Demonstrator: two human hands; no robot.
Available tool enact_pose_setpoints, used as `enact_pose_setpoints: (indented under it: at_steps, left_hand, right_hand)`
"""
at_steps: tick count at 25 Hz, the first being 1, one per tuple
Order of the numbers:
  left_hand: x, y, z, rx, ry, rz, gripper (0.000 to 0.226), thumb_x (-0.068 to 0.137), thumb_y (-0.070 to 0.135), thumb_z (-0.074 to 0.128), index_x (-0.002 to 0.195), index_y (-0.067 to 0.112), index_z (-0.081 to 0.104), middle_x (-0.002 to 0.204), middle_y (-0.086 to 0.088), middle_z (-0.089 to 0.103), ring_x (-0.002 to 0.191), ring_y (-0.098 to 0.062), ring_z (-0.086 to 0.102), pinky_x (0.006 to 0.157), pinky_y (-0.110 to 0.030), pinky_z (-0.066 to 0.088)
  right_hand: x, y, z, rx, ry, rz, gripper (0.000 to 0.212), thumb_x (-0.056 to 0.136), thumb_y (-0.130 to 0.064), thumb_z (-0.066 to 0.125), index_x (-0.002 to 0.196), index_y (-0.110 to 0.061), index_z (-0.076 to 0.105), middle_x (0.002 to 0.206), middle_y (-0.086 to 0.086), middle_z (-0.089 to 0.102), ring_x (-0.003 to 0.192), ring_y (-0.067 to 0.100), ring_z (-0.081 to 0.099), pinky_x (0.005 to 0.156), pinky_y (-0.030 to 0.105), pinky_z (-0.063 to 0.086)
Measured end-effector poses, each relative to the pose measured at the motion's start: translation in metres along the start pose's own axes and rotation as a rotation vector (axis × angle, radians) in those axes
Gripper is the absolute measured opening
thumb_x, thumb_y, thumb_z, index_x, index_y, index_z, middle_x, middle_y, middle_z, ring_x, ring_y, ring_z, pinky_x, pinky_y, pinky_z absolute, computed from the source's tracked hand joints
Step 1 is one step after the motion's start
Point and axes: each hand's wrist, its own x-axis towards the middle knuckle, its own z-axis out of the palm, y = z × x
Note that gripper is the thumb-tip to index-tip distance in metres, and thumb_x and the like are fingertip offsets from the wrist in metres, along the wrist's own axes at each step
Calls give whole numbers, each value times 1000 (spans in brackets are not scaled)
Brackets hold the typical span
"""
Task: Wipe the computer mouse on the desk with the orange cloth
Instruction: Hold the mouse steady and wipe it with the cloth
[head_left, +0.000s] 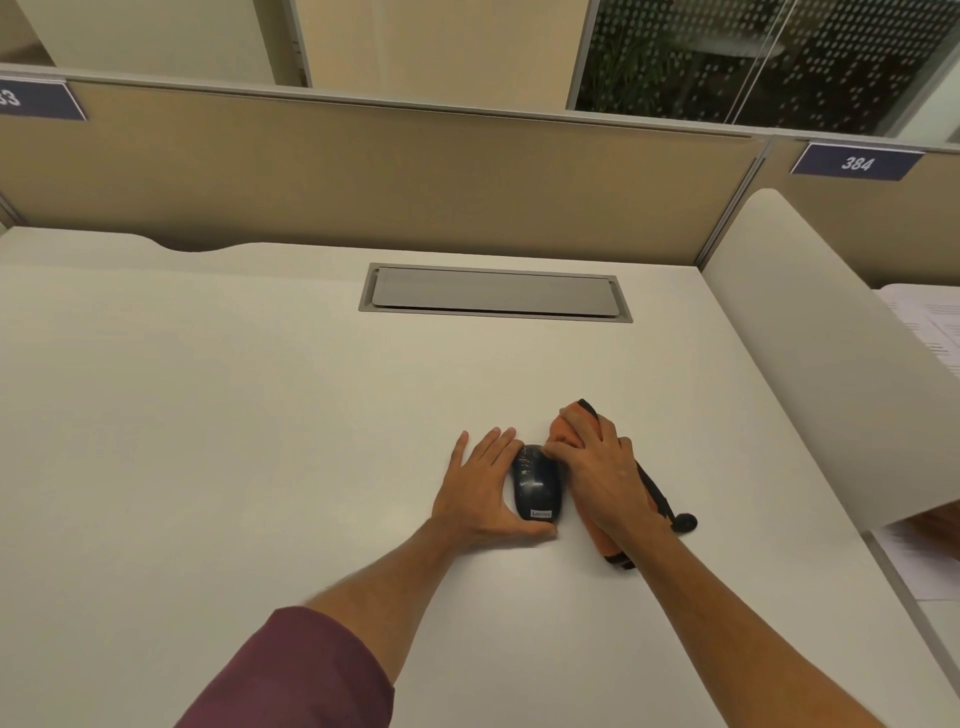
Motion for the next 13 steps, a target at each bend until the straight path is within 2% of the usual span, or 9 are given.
enact_pose_setpoints:
  at_steps: [3,7,10,13]
  left_hand:
    - [0,0,0,-5,21,4,125,56,97,44,153,21,24,163,4,20,151,-11,7,123,-49,-3]
    - [0,1,0,-4,42,-2,123,58,94,51,152,19,26,162,4,23,151,-11,10,123,-49,-2]
    - [-1,1,1,3,41,4,122,59,93,52,153,19,25,162,4,23,151,-10,9,123,-49,-2]
    - [0,1,0,-2,36,1,123,58,93,53,152,19,25,162,4,23,151,-10,9,123,-49,-3]
  right_hand:
    - [7,11,-2,-18,-63,85,24,101,-27,45,120,-27,61,152,1,32,132,31,31,109,42,29]
    - [10,5,6,174,72,57,25,101,-28,48,118,-29,66,148,-1,38,127,27,39,106,44,35]
    - [18,1,19,177,41,110,28,100,-33,45,122,-30,63,147,-4,38,126,22,37,102,34,30]
    - [31,3,25,183,21,218,29,97,-39,44,122,-29,55,141,-2,41,115,17,36,90,26,26]
